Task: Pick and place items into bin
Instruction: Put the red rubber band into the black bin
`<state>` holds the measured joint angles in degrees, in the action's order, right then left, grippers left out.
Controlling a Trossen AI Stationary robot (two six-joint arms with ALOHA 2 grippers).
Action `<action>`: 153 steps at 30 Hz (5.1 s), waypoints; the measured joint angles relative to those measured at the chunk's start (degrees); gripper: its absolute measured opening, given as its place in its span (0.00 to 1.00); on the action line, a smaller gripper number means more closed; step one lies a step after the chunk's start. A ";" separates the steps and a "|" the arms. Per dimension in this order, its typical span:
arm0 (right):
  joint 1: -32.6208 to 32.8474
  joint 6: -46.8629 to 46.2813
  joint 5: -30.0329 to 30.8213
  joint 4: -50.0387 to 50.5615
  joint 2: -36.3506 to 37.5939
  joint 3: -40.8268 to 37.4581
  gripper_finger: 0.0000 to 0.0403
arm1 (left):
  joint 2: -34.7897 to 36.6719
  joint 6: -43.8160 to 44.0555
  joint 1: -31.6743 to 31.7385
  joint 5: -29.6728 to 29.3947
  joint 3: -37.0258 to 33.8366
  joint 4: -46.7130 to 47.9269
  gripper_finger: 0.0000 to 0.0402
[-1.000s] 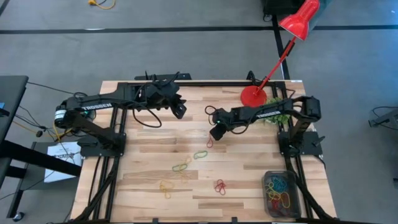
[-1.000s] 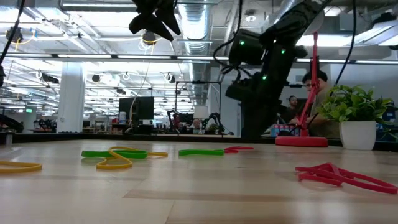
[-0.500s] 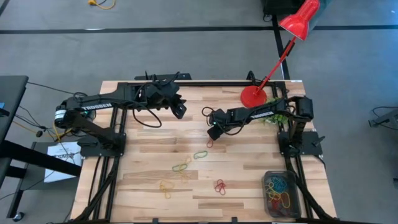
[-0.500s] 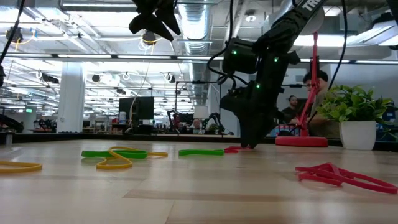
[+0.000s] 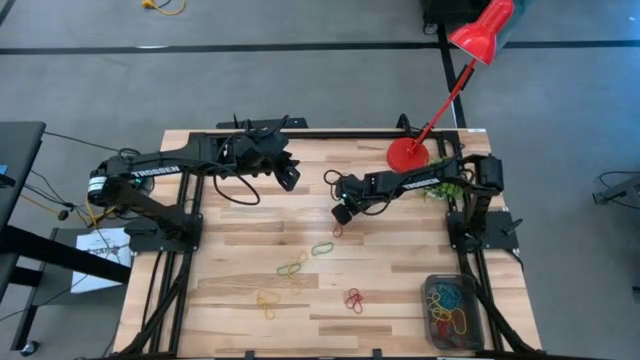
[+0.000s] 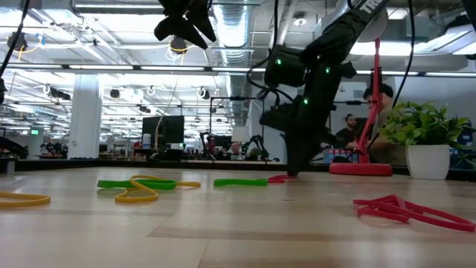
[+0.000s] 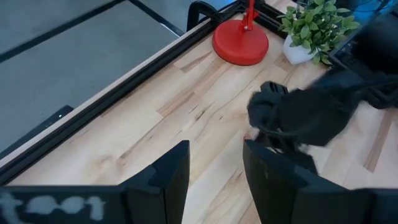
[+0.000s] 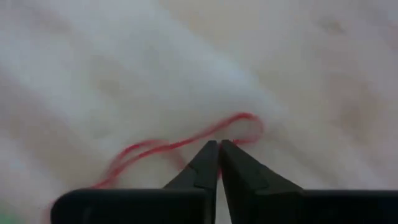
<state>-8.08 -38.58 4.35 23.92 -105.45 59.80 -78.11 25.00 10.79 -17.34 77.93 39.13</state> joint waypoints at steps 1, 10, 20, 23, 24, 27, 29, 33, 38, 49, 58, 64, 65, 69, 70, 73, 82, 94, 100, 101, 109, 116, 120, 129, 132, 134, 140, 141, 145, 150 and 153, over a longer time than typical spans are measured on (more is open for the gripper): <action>0.43 0.64 -0.85 0.09 0.78 0.65 0.02 | 0.00 0.23 0.00 0.02 0.00 -0.01 0.35; 1.61 6.84 -1.64 5.64 16.40 8.14 0.00 | 0.00 0.78 0.00 0.42 0.00 -0.02 0.35; 1.63 8.65 1.96 -2.44 25.35 9.14 0.00 | -0.54 -4.67 -1.01 11.83 -1.11 -11.27 0.35; 1.71 8.65 1.58 -5.09 25.14 9.13 0.00 | -1.64 -7.11 -2.00 14.98 -1.28 -15.45 0.35; 1.71 8.65 1.60 -6.14 24.75 9.19 0.00 | -2.33 -7.71 -2.48 15.40 -1.15 -17.54 0.35; 1.68 8.65 1.54 -5.38 24.44 9.03 0.00 | -3.63 -7.60 -3.18 14.59 -1.31 -16.96 0.35; 2.00 8.53 1.18 -3.87 24.54 9.17 0.00 | -4.00 -6.40 -3.29 13.35 -1.29 -16.97 0.35; 3.95 4.86 -3.11 5.66 25.46 9.03 0.00 | -3.50 -5.29 -3.12 9.61 -1.27 -15.90 0.35; 10.09 -0.99 -15.97 21.29 27.17 9.06 0.00 | -2.49 -6.56 -2.18 9.07 -1.16 -15.33 0.35; 33.25 -26.98 -39.96 45.62 29.50 9.10 0.00 | -2.36 -6.82 -1.03 8.82 -1.20 -15.47 0.35; 56.16 -50.78 -32.18 43.79 27.76 9.08 0.00 | -2.36 -8.08 -1.01 7.61 -1.20 -15.62 0.35; 65.30 -66.82 -30.00 34.04 24.51 9.10 0.00 | -2.36 -8.35 -1.01 7.58 -1.20 -15.69 0.35; 66.20 -68.51 -29.17 32.09 23.76 9.10 0.00 | -2.36 -8.35 -1.01 7.61 -1.20 -15.67 0.35; 68.62 -74.17 -27.54 30.05 19.33 9.10 0.00 | -2.36 -8.37 -1.01 7.58 -1.20 -15.68 0.35; 68.85 -74.81 -27.99 30.19 18.06 9.10 0.00 | -2.36 -8.37 -1.01 7.58 -1.20 -15.67 0.35; 68.81 -75.24 -29.93 30.25 14.87 9.10 0.02 | -2.36 -8.37 -1.01 7.61 -1.20 -15.69 0.35; 67.32 -77.14 -31.20 30.45 12.34 9.10 0.21 | -2.36 -8.35 -0.99 7.77 -1.20 -15.67 0.35; 61.52 -72.36 -21.91 31.83 17.86 9.10 0.33 | -2.36 -8.09 -0.98 9.60 -1.20 -15.65 0.35; 55.81 -55.45 -8.32 31.95 19.93 9.12 0.32 | -2.36 -7.95 -1.01 10.25 -1.20 -15.44 0.35; 54.76 -50.14 -6.24 31.18 19.89 9.12 0.32 | -2.36 -7.83 -1.00 11.14 -1.20 -15.38 0.35; 43.96 -20.24 -4.12 25.25 12.68 9.14 0.31 | -0.09 -4.11 -1.05 15.98 -1.20 -11.53 0.35; 40.07 -4.86 -3.78 16.88 9.73 9.13 0.31 | 4.16 -3.61 -1.05 13.58 -1.18 -6.39 0.35; 39.00 -1.08 -3.92 10.23 6.63 9.12 0.30 | 6.51 -2.97 -1.05 12.82 -1.18 -4.81 0.35; 38.29 -7.66 -4.34 3.32 -1.67 9.12 0.29 | 8.59 -4.91 -1.05 12.13 -1.18 -1.11 0.35; 38.22 -12.39 -4.12 5.93 -2.67 9.12 0.29 | 8.57 -6.05 -1.05 12.13 -1.18 -0.36 0.35; 38.32 -14.64 -4.14 7.46 -2.77 9.08 0.29 | 8.57 -6.78 -1.05 12.13 -1.18 -0.13 0.35; 38.29 -15.44 -1.83 7.34 -2.75 9.10 0.29 | 8.57 -7.69 -1.05 12.04 -1.18 0.23 0.35; 38.29 -15.44 -1.59 7.37 -2.75 9.10 0.29 | 8.57 -7.86 -1.05 12.04 -1.18 0.30 0.35; 38.21 -15.95 -1.39 7.43 -4.37 9.15 0.29 | 8.57 -8.11 -1.05 12.00 -1.18 0.57 0.35; 38.18 -18.04 -4.63 7.30 -7.16 9.45 0.29 | 8.55 -8.13 -1.05 11.56 -1.18 0.55 0.35; 38.20 -18.79 -3.69 7.91 -7.80 9.47 0.29 | 8.55 -8.15 -1.05 10.28 -1.18 0.55 0.35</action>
<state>30.12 -57.37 0.66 31.83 -113.25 69.28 -69.56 16.85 9.74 -7.06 76.75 39.68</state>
